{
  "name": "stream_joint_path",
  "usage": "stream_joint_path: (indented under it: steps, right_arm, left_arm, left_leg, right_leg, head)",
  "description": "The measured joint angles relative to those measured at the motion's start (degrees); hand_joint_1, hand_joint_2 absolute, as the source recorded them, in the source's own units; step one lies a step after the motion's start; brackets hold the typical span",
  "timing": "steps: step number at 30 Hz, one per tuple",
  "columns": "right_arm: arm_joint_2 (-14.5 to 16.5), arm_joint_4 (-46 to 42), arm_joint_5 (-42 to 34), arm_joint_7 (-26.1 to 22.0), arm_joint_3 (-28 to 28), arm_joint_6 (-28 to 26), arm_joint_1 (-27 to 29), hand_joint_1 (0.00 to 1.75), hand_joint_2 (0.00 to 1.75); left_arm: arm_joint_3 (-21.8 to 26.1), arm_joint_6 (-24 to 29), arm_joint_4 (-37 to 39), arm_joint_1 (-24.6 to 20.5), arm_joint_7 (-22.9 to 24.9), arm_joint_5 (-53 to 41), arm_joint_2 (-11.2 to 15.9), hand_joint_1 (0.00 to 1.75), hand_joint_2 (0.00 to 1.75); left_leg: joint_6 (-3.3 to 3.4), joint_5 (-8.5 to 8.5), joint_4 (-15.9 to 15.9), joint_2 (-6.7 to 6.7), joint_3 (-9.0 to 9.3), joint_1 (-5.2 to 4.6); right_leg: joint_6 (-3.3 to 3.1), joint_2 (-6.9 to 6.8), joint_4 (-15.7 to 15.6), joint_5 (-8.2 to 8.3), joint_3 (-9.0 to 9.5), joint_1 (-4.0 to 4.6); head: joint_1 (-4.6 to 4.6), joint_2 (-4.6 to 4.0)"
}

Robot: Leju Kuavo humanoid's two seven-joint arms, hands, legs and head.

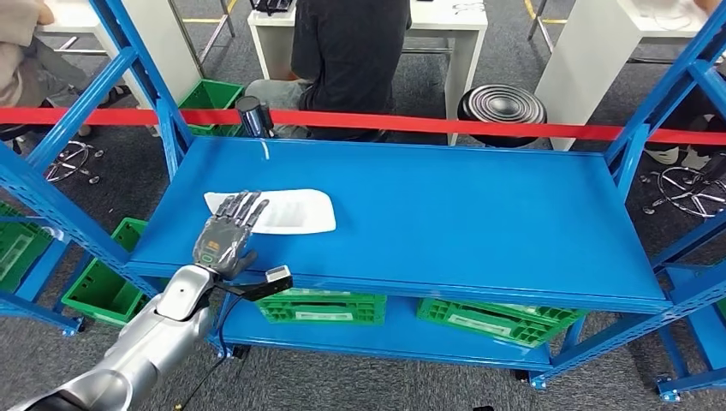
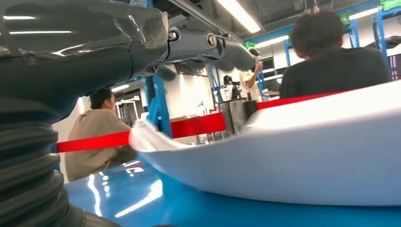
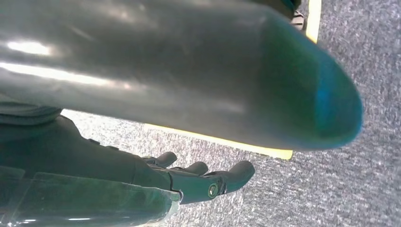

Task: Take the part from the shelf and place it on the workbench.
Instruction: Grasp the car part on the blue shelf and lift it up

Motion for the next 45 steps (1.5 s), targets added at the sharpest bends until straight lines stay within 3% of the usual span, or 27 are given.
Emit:
stream_joint_path:
  steps: [2,4,6,7,8,9,11,13,16,18,21,23,31,33,34,36,38,40,41,42,43,45]
  right_arm:
    - [-0.33,-0.01,0.25,0.0,0.45,0.01,-0.1,0.0,0.0]
    - [-0.75,-0.02,0.32,0.0,0.85,0.09,-0.22,0.0,0.0]
    - [-1.22,-0.02,0.32,0.0,1.15,0.18,-0.09,0.0,0.0]
    - [-1.48,-0.01,0.31,-0.02,1.24,0.19,0.05,0.0,0.0]
    - [-1.69,-0.01,0.29,-0.05,1.31,0.2,0.22,0.0,0.0]
    - [-1.89,-0.01,0.25,-0.1,1.38,0.2,0.32,0.0,0.0]
    - [-2.23,-0.02,0.12,-0.24,1.52,0.2,0.4,0.0,0.0]
    - [-2.43,-0.02,-0.17,-0.43,1.66,0.21,0.53,0.0,0.0]
    - [-2.53,-0.03,-0.64,-0.77,1.88,0.22,0.97,0.0,0.0]
    - [-2.6,-0.05,-0.78,-0.98,2.03,0.22,1.18,0.0,0.0]
    - [-2.73,-0.09,-0.87,-1.16,2.13,0.22,1.25,0.0,0.0]
    - [-2.75,-0.09,-0.88,-1.18,2.16,0.22,1.29,0.0,0.0]
    - [-2.77,-0.09,-0.9,-1.18,2.19,0.22,1.38,0.0,0.0]
    - [-2.79,-0.09,-0.91,-1.18,2.2,0.22,1.46,0.0,0.0]
    - [-2.79,-0.1,-0.92,-1.19,2.21,0.22,1.46,0.0,0.0]
    - [-2.82,-0.46,-1.22,-1.29,2.36,0.16,1.51,0.0,0.0]
    - [-3.01,-1.0,-1.92,-1.45,2.6,0.04,1.61,0.0,0.0]
    - [-3.37,-1.39,-2.7,-1.5,2.72,-0.04,1.88,0.0,0.0]
    - [-3.55,-1.58,-3.04,-1.49,2.77,-0.05,2.1,0.0,0.0]
    - [-3.76,-1.79,-3.34,-1.49,2.81,-0.05,2.33,0.0,0.0]
    - [-3.94,-1.99,-3.58,-1.49,2.86,-0.08,2.49,0.0,0.0]
    - [-4.3,-2.49,-4.05,-1.44,2.95,-0.26,2.62,0.0,0.0]
  left_arm:
    - [0.18,0.05,1.14,-0.84,-0.73,-0.03,0.21,0.65,1.75]
    - [0.18,-0.44,2.29,-1.6,-1.06,-0.31,0.27,1.35,1.75]
    - [0.16,-0.9,3.47,-1.95,-1.13,-0.51,0.33,1.57,1.75]
    - [0.16,-1.03,3.94,-1.96,-1.13,-0.51,0.37,1.66,1.75]
    - [0.16,-1.14,4.38,-1.99,-1.14,-0.51,0.4,1.69,1.75]
    - [0.16,-1.24,4.76,-2.06,-1.15,-0.51,0.43,1.7,1.75]
    - [0.16,-1.38,5.41,-2.38,-1.33,-0.52,0.5,1.71,1.75]
    - [0.16,-1.37,5.93,-2.96,-1.77,-0.51,0.65,1.71,1.75]
    - [0.15,-1.31,6.58,-3.65,-2.7,-0.43,0.91,1.75,1.75]
    - [0.14,-1.07,6.75,-3.99,-3.29,-0.37,1.08,1.75,1.75]
    - [0.08,-0.76,7.02,-4.31,-3.87,-0.34,1.27,1.75,1.75]
    - [0.05,-0.72,7.2,-4.23,-3.92,-0.34,1.29,1.75,1.75]
    - [0.02,-0.67,7.29,-4.19,-3.96,-0.34,1.29,1.75,1.75]
    - [-0.05,-0.63,7.37,-4.25,-4.0,-0.35,1.3,1.75,1.75]
    - [-0.07,-0.62,7.38,-4.36,-4.0,-0.35,1.32,1.75,1.75]
    - [-0.18,-0.43,7.43,-4.71,-4.37,-0.24,1.43,1.75,1.75]
    - [-0.39,-0.05,7.49,-4.85,-5.26,0.09,1.37,1.75,1.75]
    - [-0.64,0.26,7.52,-4.67,-6.12,0.66,1.0,1.75,1.75]
    - [-0.74,0.35,7.53,-4.59,-6.37,0.93,0.79,1.75,1.75]
    - [-0.84,0.38,7.53,-4.55,-6.55,1.12,0.57,1.75,1.75]
    - [-0.9,0.38,7.53,-4.54,-6.62,1.22,0.35,1.75,1.75]
    - [-1.01,0.38,7.53,-4.58,-6.82,1.37,-0.01,1.75,1.75]
  left_leg:
    - [0.48,0.77,-1.19,0.08,0.66,0.28]
    - [0.89,1.59,-2.32,0.21,1.19,0.61]
    - [1.05,1.77,-2.41,0.22,0.98,0.45]
    - [1.03,1.77,-2.39,0.2,0.91,0.4]
    - [1.0,1.76,-2.35,0.17,0.89,0.37]
    - [0.9,1.71,-2.24,0.13,0.89,0.39]
    - [0.37,1.33,-1.56,0.09,0.73,0.42]
    - [-0.38,0.81,-0.49,0.03,0.17,0.25]
    - [-0.99,0.56,0.08,-0.03,-0.37,0.32]
    - [-1.55,-0.77,1.88,-0.07,-1.2,0.6]
    - [-2.46,-5.72,11.65,-0.1,-5.65,0.91]
    - [-2.66,-7.44,15.95,-0.1,-7.7,1.01]
    - [-2.67,-7.67,17.95,-0.1,-8.77,1.08]
    - [-2.38,-5.67,16.08,-0.1,-8.06,1.1]
    - [-2.01,-3.69,12.55,-0.12,-6.37,1.05]
    - [-0.57,-0.17,3.65,0.01,-2.1,0.66]
    - [0.66,1.41,-1.52,0.27,0.36,0.41]
    - [0.87,1.81,-2.1,0.33,0.53,0.47]
    - [0.86,1.81,-2.07,0.27,0.47,0.45]
    - [0.81,1.8,-1.99,0.17,0.44,0.47]
    - [0.7,1.72,-1.81,0.06,0.44,0.51]
    - [0.11,1.3,-1.0,-0.1,0.23,0.45]
  right_leg:
    - [0.32,-0.09,0.55,-0.3,-0.45,0.06]
    - [0.04,-0.14,5.03,-2.49,-2.69,0.17]
    - [-0.24,-0.15,12.72,-5.62,-6.32,0.1]
    - [-0.07,-0.15,15.42,-6.45,-7.6,0.03]
    - [0.33,-0.16,16.2,-6.45,-7.94,-0.05]
    - [0.91,-0.18,14.45,-5.46,-7.08,-0.16]
    - [1.93,-0.29,6.52,-2.37,-3.26,-0.41]
    - [1.73,-0.29,1.15,-0.65,-0.68,-0.39]
    - [0.54,-0.19,0.58,-0.4,-0.47,-0.21]
    - [-0.09,-0.16,0.45,-0.28,-0.39,-0.46]
    - [-0.58,-0.1,0.43,-0.28,-0.34,-0.52]
    - [-0.58,-0.08,0.44,-0.28,-0.38,-0.48]
    - [-0.59,-0.07,0.45,-0.29,-0.36,-0.41]
    - [-0.58,-0.01,0.44,-0.3,-0.24,-0.28]
    - [-0.58,0.05,0.43,-0.31,-0.13,-0.2]
    - [-0.34,0.13,1.26,-0.77,-0.61,-0.03]
    - [-0.28,0.08,6.33,-3.18,-3.25,0.09]
    - [-0.3,0.04,13.97,-6.22,-6.88,0.1]
    - [-0.04,0.03,15.94,-6.76,-7.77,0.02]
    - [0.45,0.02,15.56,-6.32,-7.52,-0.08]
    - [1.07,-0.03,12.81,-5.04,-6.1,-0.23]
    - [1.92,-0.22,4.72,-2.12,-2.0,-0.41]
  head:
    - [-0.01,0.0]
    - [0.14,0.0]
    - [0.26,0.0]
    - [0.28,0.0]
    - [0.29,0.0]
    - [0.3,0.0]
    - [0.32,0.0]
    - [0.27,0.0]
    - [0.21,0.0]
    - [0.17,0.0]
    - [0.1,0.0]
    - [0.09,0.0]
    - [0.1,0.0]
    - [0.1,0.0]
    - [0.1,0.0]
    - [0.17,0.0]
    - [0.28,0.0]
    - [0.32,0.0]
    - [0.32,0.0]
    - [0.33,0.0]
    - [0.33,0.0]
    - [0.35,0.0]
